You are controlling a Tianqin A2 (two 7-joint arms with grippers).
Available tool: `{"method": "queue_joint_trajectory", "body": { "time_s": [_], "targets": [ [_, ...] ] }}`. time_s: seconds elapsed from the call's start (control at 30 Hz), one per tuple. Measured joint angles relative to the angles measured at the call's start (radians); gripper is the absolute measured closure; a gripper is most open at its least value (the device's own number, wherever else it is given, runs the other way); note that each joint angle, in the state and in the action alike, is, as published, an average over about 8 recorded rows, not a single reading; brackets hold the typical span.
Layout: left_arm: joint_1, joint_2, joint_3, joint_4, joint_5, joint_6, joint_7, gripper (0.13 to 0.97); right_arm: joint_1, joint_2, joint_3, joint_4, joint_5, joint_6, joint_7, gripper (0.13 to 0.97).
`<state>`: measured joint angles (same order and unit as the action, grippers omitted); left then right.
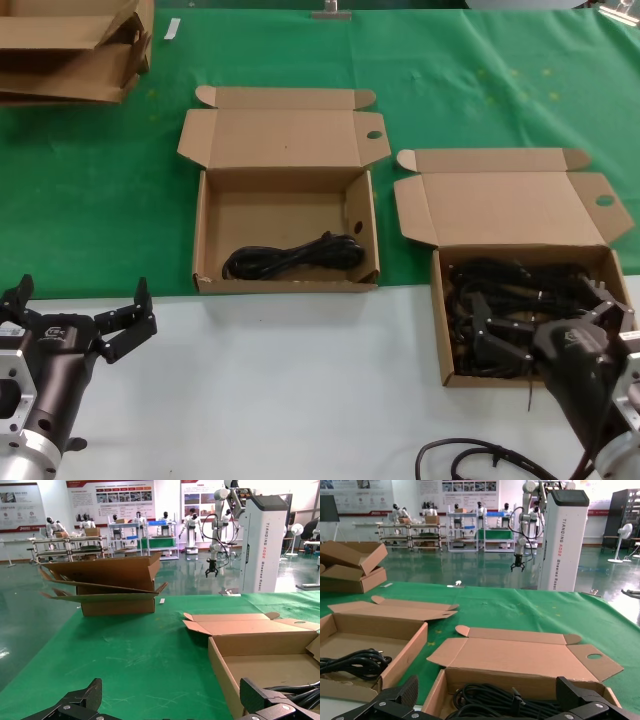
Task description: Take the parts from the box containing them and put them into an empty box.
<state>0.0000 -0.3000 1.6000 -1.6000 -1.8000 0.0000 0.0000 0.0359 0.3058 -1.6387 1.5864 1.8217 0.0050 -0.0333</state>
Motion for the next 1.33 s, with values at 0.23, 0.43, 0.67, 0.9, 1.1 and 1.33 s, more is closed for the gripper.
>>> {"method": "queue_joint_trajectory", "body": {
  "time_s": [0.23, 0.43, 0.67, 0.9, 1.1, 1.33],
  "targets": [
    [0.0, 0.0, 0.0, 0.0, 0.0, 0.0, 0.0, 0.132, 0.0, 0.0, 0.0, 0.0, 0.0, 0.0, 0.0, 0.129],
    [0.0, 0.0, 0.0, 0.0, 0.0, 0.0, 0.0, 0.132, 0.0, 0.0, 0.0, 0.0, 0.0, 0.0, 0.0, 0.129],
    [0.0, 0.0, 0.0, 0.0, 0.0, 0.0, 0.0, 0.132, 0.0, 0.0, 0.0, 0.0, 0.0, 0.0, 0.0, 0.129],
    [0.0, 0.0, 0.0, 0.0, 0.0, 0.0, 0.0, 0.132, 0.0, 0.0, 0.0, 0.0, 0.0, 0.0, 0.0, 0.129],
    [0.0, 0.0, 0.0, 0.0, 0.0, 0.0, 0.0, 0.132, 0.0, 0.0, 0.0, 0.0, 0.0, 0.0, 0.0, 0.129],
    [0.0, 0.0, 0.0, 0.0, 0.0, 0.0, 0.0, 0.132, 0.0, 0.0, 0.0, 0.0, 0.0, 0.0, 0.0, 0.129]
  ]
}}
